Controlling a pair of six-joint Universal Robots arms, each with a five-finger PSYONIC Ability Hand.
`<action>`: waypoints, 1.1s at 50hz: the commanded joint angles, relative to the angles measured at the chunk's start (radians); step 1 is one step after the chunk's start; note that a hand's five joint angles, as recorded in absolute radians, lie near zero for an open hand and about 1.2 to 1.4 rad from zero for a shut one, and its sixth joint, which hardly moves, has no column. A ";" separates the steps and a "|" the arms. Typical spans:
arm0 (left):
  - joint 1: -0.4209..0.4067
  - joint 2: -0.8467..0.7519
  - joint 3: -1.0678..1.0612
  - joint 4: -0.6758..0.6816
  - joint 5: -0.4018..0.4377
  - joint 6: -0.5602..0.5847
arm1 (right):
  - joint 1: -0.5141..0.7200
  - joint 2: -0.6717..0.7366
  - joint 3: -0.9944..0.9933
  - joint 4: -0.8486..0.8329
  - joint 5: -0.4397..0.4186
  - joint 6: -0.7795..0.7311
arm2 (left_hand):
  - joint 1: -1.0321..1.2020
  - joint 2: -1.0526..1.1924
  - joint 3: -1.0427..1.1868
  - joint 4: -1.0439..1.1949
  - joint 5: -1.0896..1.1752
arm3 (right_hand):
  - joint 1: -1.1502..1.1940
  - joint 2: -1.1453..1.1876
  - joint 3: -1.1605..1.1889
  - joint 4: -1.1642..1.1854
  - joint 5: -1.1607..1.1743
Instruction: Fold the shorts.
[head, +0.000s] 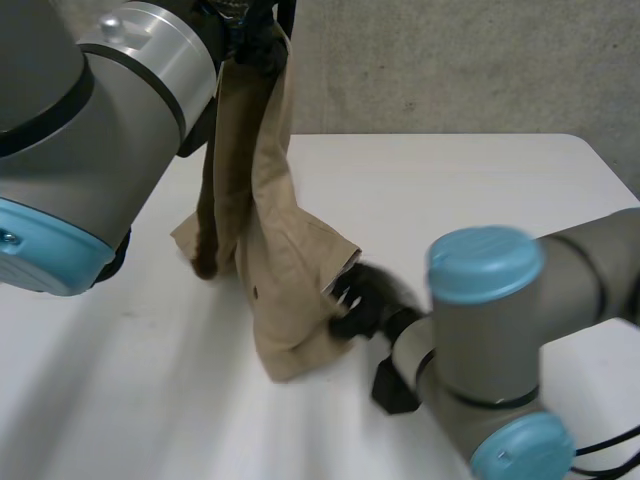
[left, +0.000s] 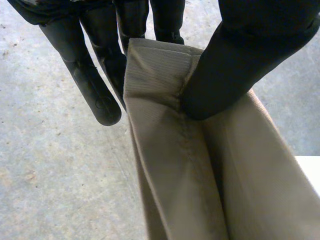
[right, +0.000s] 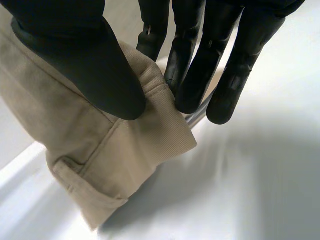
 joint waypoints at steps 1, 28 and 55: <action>0.027 0.030 -0.022 0.000 0.003 -0.001 | -0.140 -0.084 0.060 -0.006 -0.033 -0.042 | 0.257 0.196 0.205 0.198 0.260 | 0.122 -0.078 -0.100 -0.106 -0.060; 0.038 0.029 -0.082 0.002 0.005 -0.009 | 0.001 -0.069 0.108 0.017 -0.095 -0.062 | 0.257 0.196 0.205 0.198 0.260 | -0.784 -0.984 -1.005 -1.012 -0.966; 0.082 0.122 -0.199 0.000 0.008 -0.009 | -0.045 -0.067 -0.055 -0.044 0.086 -0.201 | 0.257 0.196 0.205 0.198 0.260 | 0.438 0.238 0.216 0.210 0.255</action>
